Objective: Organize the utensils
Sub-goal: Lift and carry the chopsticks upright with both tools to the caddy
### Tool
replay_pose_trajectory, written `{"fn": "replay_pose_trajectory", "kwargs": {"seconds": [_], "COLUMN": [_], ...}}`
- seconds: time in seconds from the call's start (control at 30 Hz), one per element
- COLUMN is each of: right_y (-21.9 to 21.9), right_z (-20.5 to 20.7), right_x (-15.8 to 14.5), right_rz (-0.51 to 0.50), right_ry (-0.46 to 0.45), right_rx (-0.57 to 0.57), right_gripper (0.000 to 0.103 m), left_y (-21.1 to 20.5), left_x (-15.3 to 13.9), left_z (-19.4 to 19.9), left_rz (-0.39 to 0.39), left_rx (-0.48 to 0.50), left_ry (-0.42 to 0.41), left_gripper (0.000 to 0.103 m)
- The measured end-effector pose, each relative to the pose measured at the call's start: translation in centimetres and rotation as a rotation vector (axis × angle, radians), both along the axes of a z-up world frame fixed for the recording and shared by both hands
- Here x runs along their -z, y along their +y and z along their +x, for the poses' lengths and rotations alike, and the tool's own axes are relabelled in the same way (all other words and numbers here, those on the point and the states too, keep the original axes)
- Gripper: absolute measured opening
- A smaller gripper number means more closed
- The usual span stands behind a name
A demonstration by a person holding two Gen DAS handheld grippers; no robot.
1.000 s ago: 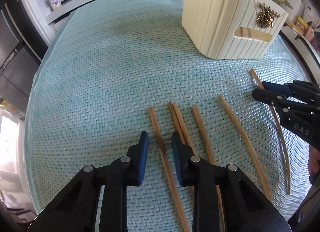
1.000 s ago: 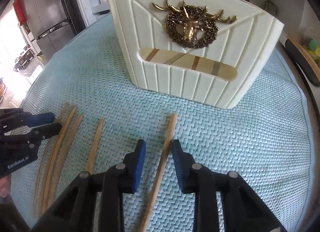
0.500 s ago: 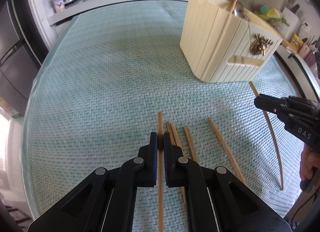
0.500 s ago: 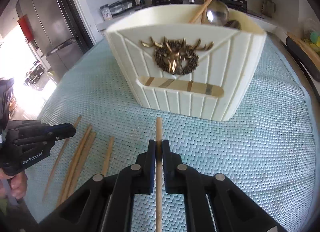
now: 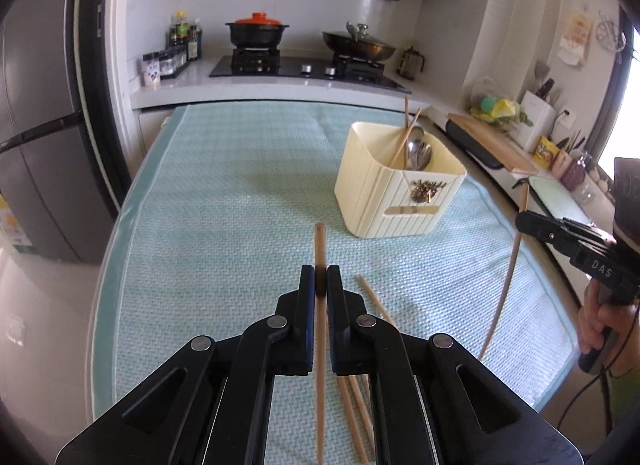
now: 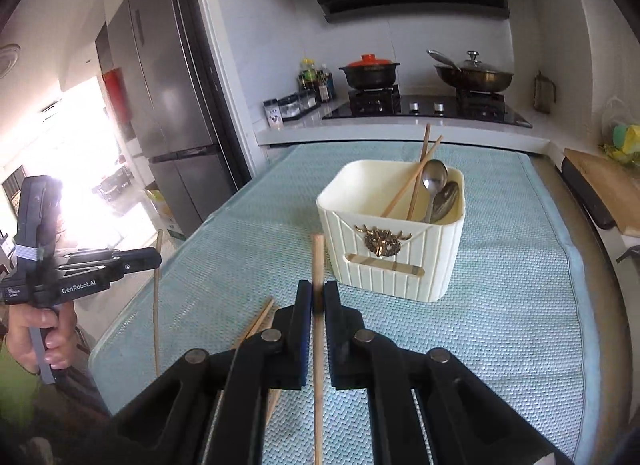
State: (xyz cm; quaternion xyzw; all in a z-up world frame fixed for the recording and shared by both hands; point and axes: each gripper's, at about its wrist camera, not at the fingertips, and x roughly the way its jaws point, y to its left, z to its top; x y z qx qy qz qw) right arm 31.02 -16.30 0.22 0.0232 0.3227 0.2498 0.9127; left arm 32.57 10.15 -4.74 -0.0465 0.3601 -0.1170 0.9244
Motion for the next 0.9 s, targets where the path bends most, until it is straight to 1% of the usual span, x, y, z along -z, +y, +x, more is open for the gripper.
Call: {"fn": "replay_pose_trajectory", "kwargs": {"seconds": [0.2,0.37,0.47,0.9], "right_y": [-1.2,-1.4,-1.5,-1.8], "right_z": [-2.4,-3.7,-4.0,-5.2], "right_x": [-1.9,-2.7,-3.2,-4.8], "right_rz": [0.03,0.011,0.011,0.028], "right_ry": [-0.082,-0.135,-0.159,-0.202], "right_rx": [0.017,0.03,0.036,0.043], "right_gripper": [0.006,0.006,0.006,0.006], "left_y": [0.7,0.3,0.3,-0.2], "left_x": [-2.5,-3.7,-4.2,-6.0], "left_z": [-2.3,-3.0,-3.2,-3.7], "left_rz": [-0.049,-0.052,-0.069,-0.1], "left_rx": [-0.014,-0.023,-0.018,0.003], "left_ry": [-0.075,-0.123,-0.137,-0.185], "left_gripper": [0.003,0.003,0.003,0.003]}}
